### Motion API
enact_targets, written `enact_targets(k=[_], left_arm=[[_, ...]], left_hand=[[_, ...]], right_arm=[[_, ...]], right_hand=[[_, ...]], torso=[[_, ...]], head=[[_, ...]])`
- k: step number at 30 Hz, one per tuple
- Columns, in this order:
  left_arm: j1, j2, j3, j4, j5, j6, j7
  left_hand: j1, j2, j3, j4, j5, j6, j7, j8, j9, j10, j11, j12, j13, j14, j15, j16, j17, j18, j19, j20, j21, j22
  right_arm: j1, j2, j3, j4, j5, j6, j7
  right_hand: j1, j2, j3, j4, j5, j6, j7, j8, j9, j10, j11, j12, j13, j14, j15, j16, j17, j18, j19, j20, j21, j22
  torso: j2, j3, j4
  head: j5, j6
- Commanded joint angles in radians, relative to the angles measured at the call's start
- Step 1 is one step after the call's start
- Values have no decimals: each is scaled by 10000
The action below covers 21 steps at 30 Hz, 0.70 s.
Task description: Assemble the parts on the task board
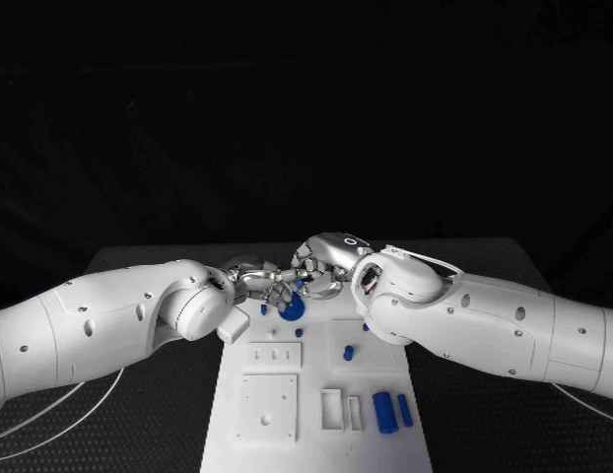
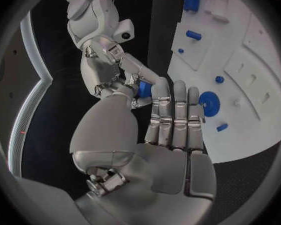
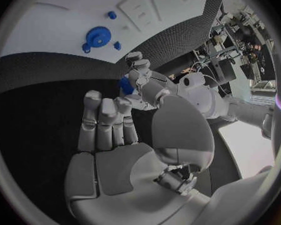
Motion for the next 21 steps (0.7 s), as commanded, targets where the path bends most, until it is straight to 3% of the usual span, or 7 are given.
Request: enact_targets(k=[1,5,7,12,21], left_arm=[[25,62,33,118,38,435,-188],[23,63,33,110,6,468,-292],[22,63,33,115,-14,539,-335],[22,63,33,131,-10,549,-309],[20,47,34,130,189,414,-175]], left_hand=[[-171,-307,89,140,-571,-230,49,138,-34,-243,42,184,27,-221,40,125,-45,-154,-160,-71,27,208],[-246,-490,233,351,-1158,-355,64,334,-67,-398,46,419,31,-324,53,292,-98,-154,-212,-59,98,218],[-222,-495,295,364,-1228,-338,38,471,-64,-386,22,568,48,-329,41,388,-117,-154,-224,-65,139,219],[-34,-335,359,269,-1199,-317,-16,684,-57,-377,-20,793,75,-311,0,560,-128,-154,-226,-96,216,223],[394,321,368,-198,-705,-269,-73,867,-221,-364,-47,986,-40,-339,-31,777,-232,-154,-352,-97,310,213]], right_arm=[[-26,9,-17,-26,-150,155,-52],[-27,14,-17,-30,-154,175,-54],[-28,17,-17,-32,-154,180,-55],[-33,39,-18,-44,-154,227,-50],[-66,55,-24,-70,-153,291,-40]], right_hand=[[-14,108,50,-2,-14,977,478,68,77,62,19,-58,-17,69,10,-49,-16,-10,39,-28,-20,68],[-13,107,55,-5,-14,980,476,70,79,64,18,-59,-17,71,10,-49,-18,-10,40,-29,-20,67],[-13,108,59,-6,-13,981,475,71,81,66,17,-59,-17,73,9,-49,-19,-10,42,-30,-20,67],[-13,107,65,-8,-13,982,474,71,83,68,16,-61,-17,75,9,-50,-20,-10,44,-31,-21,66],[-16,101,77,-14,-14,982,473,72,88,71,14,-63,-17,79,7,-50,-23,-10,47,-33,-22,64]], torso=[[1,0,-1],[3,6,-1],[-1,6,1],[4,3,-1],[2,1,0]], head=[[-9,-13],[-3,-13],[0,-22],[-1,-37],[8,-73]])
